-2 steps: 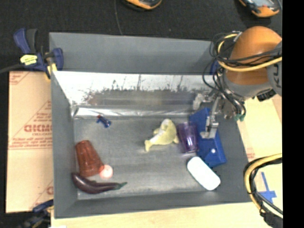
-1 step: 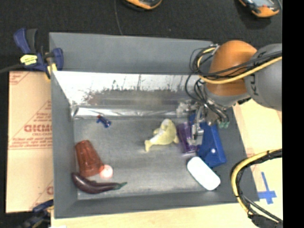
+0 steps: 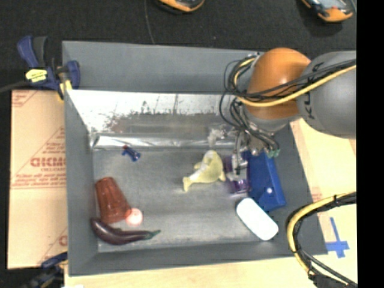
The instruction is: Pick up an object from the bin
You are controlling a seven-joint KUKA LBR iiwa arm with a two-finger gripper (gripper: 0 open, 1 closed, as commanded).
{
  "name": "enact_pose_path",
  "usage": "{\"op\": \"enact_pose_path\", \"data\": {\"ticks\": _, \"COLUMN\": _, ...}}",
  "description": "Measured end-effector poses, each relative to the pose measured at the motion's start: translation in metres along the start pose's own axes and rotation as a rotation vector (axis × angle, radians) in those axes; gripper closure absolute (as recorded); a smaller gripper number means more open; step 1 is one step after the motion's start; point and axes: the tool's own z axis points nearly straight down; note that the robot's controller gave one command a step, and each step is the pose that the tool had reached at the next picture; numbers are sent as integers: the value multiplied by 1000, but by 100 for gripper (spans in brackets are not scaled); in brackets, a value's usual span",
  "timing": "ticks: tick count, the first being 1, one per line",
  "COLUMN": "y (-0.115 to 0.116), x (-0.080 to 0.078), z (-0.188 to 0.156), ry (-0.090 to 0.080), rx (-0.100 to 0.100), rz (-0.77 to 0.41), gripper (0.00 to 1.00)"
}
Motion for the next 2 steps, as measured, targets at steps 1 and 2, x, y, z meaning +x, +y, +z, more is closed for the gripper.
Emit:
{"op": "enact_pose_path", "data": {"ticks": 1, "y": -6, "x": -18, "z": 22, "ry": 8, "rx": -3, "rz": -30, "gripper": 0}}
{"op": "enact_pose_path", "data": {"ticks": 2, "y": -2, "x": -25, "z": 54, "ry": -2, "rx": 3, "rz": -178, "gripper": 0}}
